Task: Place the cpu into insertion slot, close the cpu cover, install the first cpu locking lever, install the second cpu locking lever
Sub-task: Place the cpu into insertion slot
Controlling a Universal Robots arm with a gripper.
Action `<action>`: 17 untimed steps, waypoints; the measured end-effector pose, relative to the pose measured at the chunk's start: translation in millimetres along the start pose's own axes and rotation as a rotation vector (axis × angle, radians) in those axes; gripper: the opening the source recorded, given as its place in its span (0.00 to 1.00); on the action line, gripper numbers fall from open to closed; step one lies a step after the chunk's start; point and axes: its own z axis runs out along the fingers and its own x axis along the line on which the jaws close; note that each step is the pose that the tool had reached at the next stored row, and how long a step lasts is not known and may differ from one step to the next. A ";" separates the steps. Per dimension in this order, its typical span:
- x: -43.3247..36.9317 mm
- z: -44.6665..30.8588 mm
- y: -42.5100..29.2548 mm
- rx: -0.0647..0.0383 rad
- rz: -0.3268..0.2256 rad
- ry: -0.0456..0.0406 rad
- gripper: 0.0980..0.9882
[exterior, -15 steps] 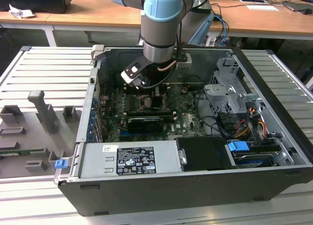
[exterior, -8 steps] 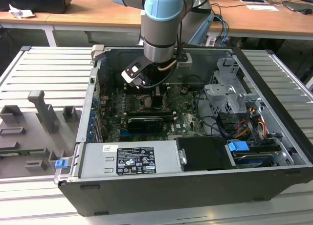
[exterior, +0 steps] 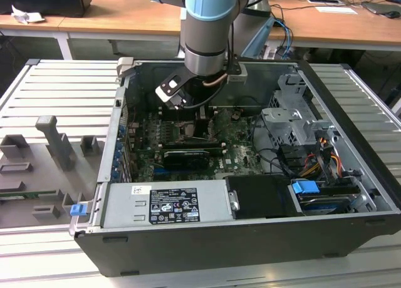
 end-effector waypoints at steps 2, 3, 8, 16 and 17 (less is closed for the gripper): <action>0.1 -2.1 0.0 0.000 0.000 0.0001 0.58; 0.1 -2.9 0.0 0.000 0.000 0.0002 0.49; -2.0 -3.1 0.0 0.000 0.000 0.0001 0.15; -2.2 -3.6 0.0 0.000 0.000 0.0001 0.01; -2.2 -3.9 0.0 0.000 0.000 0.0001 0.01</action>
